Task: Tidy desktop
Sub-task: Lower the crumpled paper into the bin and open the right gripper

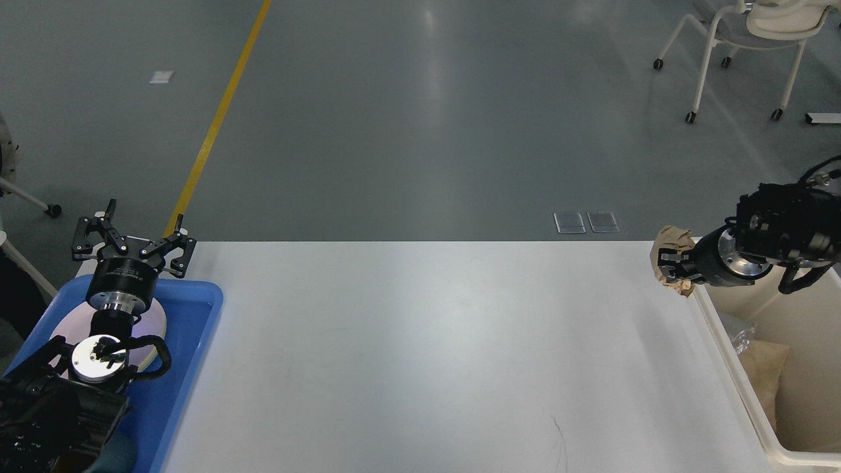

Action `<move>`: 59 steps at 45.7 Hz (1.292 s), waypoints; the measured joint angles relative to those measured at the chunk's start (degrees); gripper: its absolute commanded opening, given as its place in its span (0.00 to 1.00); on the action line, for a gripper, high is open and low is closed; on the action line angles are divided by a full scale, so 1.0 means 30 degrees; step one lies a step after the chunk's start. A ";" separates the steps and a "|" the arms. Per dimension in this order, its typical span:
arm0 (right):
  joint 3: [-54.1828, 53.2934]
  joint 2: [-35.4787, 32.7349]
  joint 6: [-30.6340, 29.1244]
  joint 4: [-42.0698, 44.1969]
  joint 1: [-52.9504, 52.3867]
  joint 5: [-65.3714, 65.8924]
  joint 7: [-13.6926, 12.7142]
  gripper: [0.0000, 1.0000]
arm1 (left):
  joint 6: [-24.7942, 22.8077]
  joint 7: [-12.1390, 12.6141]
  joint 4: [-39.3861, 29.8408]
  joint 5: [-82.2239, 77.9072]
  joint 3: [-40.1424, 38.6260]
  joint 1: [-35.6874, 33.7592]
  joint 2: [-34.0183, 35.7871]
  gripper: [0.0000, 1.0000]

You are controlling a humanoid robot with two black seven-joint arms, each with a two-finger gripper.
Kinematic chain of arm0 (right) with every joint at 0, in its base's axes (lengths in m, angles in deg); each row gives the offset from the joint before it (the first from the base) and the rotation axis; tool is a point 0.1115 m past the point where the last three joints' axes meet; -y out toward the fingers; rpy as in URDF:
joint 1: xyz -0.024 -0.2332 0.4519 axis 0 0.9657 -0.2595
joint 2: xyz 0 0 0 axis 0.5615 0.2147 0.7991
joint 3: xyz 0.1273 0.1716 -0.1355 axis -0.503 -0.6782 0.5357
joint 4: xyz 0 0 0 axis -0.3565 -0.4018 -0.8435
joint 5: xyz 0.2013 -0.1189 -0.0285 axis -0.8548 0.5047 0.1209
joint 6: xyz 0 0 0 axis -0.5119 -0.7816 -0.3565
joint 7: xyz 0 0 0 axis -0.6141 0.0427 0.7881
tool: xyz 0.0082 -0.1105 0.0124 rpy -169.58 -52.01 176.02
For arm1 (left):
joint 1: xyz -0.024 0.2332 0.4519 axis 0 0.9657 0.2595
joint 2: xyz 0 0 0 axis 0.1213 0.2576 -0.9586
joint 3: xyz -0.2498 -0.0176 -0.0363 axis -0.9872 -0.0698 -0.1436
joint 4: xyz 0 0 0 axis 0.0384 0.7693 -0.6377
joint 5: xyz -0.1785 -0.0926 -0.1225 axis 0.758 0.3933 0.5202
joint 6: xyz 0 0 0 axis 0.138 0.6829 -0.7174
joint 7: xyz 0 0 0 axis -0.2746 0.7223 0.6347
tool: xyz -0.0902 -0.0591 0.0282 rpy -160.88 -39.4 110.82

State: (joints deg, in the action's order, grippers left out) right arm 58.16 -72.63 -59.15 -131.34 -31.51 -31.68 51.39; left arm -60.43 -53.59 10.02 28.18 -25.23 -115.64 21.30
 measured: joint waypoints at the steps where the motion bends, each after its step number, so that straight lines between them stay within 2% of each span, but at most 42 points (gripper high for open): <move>1: -0.0028 -0.0108 0.0000 0.0769 0.0546 -0.0002 0.0004 0.00 | 0.0000 0.0000 0.0000 -0.0001 0.0000 0.0000 0.0000 0.97; 11: -0.0241 -0.0501 0.0027 1.1264 0.8119 -0.1833 -0.0162 0.00 | 0.0000 0.0000 0.0001 -0.0002 0.0000 0.0000 0.0000 0.97; 16: -0.0362 -0.0330 0.0184 1.6452 1.2373 -0.4716 -0.1073 0.00 | 0.0000 0.0000 0.0005 -0.0001 0.0000 0.0000 0.0000 0.97; 19: -0.0558 -0.0131 0.0700 1.7874 1.3757 -0.6070 -0.1744 0.00 | 0.0000 0.0000 0.0005 -0.0002 0.0000 0.0000 0.0000 0.97; 23: -0.1029 0.0141 0.1959 1.8401 1.4453 -0.6810 -0.2318 0.00 | 0.0000 0.0000 0.0005 -0.0002 0.0000 0.0000 0.0000 0.97; 29: -0.1600 0.0320 0.2999 1.8516 1.5061 -0.6997 -0.2701 0.00 | 0.0000 0.0000 0.0006 -0.0001 0.0000 0.0000 0.0000 0.97; 49: -0.1893 0.0328 0.3333 1.8524 1.5346 -0.7003 -0.2780 0.00 | 0.0000 0.0000 0.0006 -0.0001 0.0000 0.0000 0.0000 0.97; 50: -0.1893 0.0327 0.3333 1.8524 1.5346 -0.7003 -0.2780 0.25 | 0.0000 0.0000 0.0006 -0.0001 0.0000 0.0000 0.0000 0.97; 51: -0.1893 0.0328 0.3333 1.8524 1.5346 -0.7003 -0.2779 0.80 | 0.0000 0.0000 0.0006 -0.0001 0.0000 0.0000 0.0000 0.97; 52: -0.1893 0.0328 0.3334 1.8524 1.5346 -0.7002 -0.2779 1.00 | 0.0000 0.0000 0.0006 -0.0001 0.0000 0.0000 0.0000 0.97; 53: -0.1893 0.0328 0.3334 1.8524 1.5346 -0.7002 -0.2780 0.94 | 0.0000 0.0000 0.0006 -0.0001 0.0000 0.0000 0.0000 0.97; 54: -0.1893 0.0328 0.3332 1.8524 1.5346 -0.6997 -0.2779 1.00 | 0.0000 0.0000 0.0006 -0.0001 0.0000 0.0000 0.0000 0.97; 59: -0.1852 0.0398 0.3172 1.8503 1.5346 -0.6936 -0.2780 1.00 | 0.0000 0.0000 0.0006 -0.0001 0.0000 0.0000 0.0000 0.97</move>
State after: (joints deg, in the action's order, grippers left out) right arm 52.61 -71.44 -49.63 -75.83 14.53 -52.48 43.05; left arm -60.43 -53.59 10.03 28.17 -25.23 -115.64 21.30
